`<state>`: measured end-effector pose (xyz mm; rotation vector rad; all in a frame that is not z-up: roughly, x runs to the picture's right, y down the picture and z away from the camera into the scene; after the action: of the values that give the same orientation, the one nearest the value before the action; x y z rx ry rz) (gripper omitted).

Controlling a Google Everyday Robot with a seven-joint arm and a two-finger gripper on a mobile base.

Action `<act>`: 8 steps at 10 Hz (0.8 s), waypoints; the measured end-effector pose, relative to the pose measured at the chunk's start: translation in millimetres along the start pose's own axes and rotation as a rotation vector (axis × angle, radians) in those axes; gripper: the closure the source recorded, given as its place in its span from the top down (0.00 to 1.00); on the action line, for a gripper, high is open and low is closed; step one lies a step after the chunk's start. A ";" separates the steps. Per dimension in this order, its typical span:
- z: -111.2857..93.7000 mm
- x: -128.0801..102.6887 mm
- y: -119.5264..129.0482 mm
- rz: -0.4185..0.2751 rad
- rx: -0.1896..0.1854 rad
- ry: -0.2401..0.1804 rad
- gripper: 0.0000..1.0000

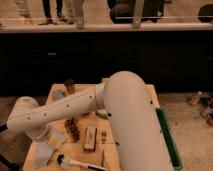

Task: Place towel in purple bowl

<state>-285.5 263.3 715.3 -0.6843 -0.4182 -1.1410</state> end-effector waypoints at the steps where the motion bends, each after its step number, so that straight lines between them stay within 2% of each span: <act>1: 14.8 1.9 -2.5 -0.002 -0.002 -0.026 0.80; 3: 34.9 2.5 -7.3 -0.011 -0.001 -0.062 0.80; 8: 52.2 4.0 -22.8 -0.036 0.050 -0.110 0.80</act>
<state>-303.3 290.6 762.1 -0.6998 -0.5527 -1.1266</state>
